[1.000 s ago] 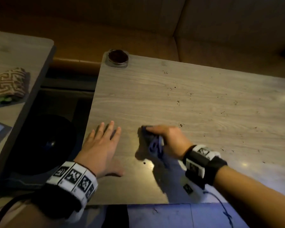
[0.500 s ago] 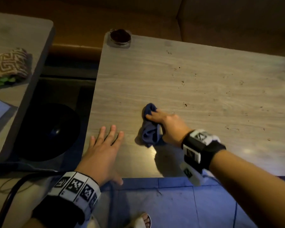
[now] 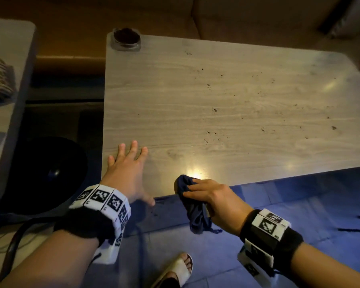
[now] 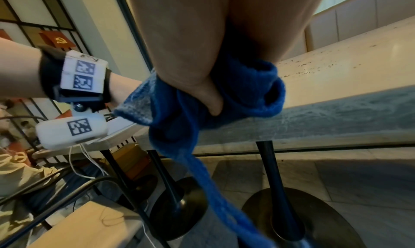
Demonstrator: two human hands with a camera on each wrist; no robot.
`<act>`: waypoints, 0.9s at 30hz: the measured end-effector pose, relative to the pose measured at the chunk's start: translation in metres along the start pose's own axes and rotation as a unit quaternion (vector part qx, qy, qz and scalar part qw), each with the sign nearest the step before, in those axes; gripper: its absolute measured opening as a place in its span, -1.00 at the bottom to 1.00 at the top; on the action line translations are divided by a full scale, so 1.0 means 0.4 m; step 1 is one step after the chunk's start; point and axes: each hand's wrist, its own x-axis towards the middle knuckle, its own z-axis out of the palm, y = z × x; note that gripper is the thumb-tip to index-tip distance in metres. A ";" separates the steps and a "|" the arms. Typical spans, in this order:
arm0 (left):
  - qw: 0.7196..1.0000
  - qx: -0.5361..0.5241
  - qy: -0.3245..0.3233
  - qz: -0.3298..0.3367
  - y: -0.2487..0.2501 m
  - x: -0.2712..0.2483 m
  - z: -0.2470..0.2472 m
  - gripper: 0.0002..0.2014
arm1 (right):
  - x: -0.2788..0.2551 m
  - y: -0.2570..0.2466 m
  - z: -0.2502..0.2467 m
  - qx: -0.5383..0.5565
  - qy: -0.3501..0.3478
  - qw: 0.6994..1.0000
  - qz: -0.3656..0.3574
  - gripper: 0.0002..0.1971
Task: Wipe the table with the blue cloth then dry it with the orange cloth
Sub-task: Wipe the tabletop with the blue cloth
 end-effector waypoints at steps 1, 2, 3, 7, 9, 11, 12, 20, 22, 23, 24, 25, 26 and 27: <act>1.000 0.002 0.001 0.000 -0.001 0.002 0.000 0.55 | -0.010 -0.010 -0.010 0.003 -0.008 1.000 -0.001 -0.40; 1.000 0.004 0.002 0.000 -0.003 0.003 0.000 0.55 | -0.015 -0.020 -0.027 0.019 -0.029 0.999 0.007 -0.39; 1.000 0.004 0.001 -0.001 -0.005 0.003 0.000 0.55 | -0.011 -0.025 -0.051 0.046 -0.059 0.997 0.019 -0.37; 1.000 0.011 -0.007 0.006 -0.003 -0.003 -0.003 0.54 | 0.097 -0.028 -0.176 0.147 0.039 0.986 0.069 -0.40; 0.999 0.026 -0.023 0.014 -0.007 -0.005 -0.023 0.50 | 0.214 -0.004 -0.231 0.114 0.135 0.979 0.105 -0.41; 0.997 0.047 -0.047 0.031 -0.019 0.000 -0.054 0.44 | 0.355 0.029 -0.276 0.072 0.190 0.970 0.136 -0.43; 0.996 0.052 -0.054 0.039 -0.025 0.003 -0.066 0.42 | 0.427 0.041 -0.295 0.059 0.199 0.966 0.152 -0.45; 0.998 -0.013 -0.056 0.040 -0.041 0.006 -0.045 0.39 | 0.836 0.047 -0.254 -0.040 0.025 0.988 0.149 -0.51; 0.997 -0.020 -0.059 0.043 -0.045 0.007 -0.045 0.38 | 0.825 0.005 -0.223 -0.057 -0.010 0.994 0.094 -0.46; 0.997 -0.023 -0.056 0.043 -0.047 0.006 -0.046 0.38 | 0.798 -0.013 -0.209 -0.071 -0.025 0.995 0.067 -0.43; 0.997 -0.026 -0.054 0.044 -0.045 0.005 -0.050 0.36 | 0.756 -0.016 -0.195 -0.082 -0.039 0.995 0.045 -0.42; 0.997 -0.030 -0.053 0.045 -0.042 0.000 -0.053 0.35 | 0.700 -0.013 -0.182 -0.083 -0.051 0.995 0.029 -0.41; 0.997 -0.037 -0.048 0.047 -0.040 -0.005 -0.057 0.35 | 0.640 -0.005 -0.171 -0.074 -0.057 0.996 0.014 -0.40; 0.997 -0.045 -0.041 0.046 -0.041 -0.010 -0.058 0.35 | 0.575 0.002 -0.163 -0.063 -0.059 0.996 0.001 -0.39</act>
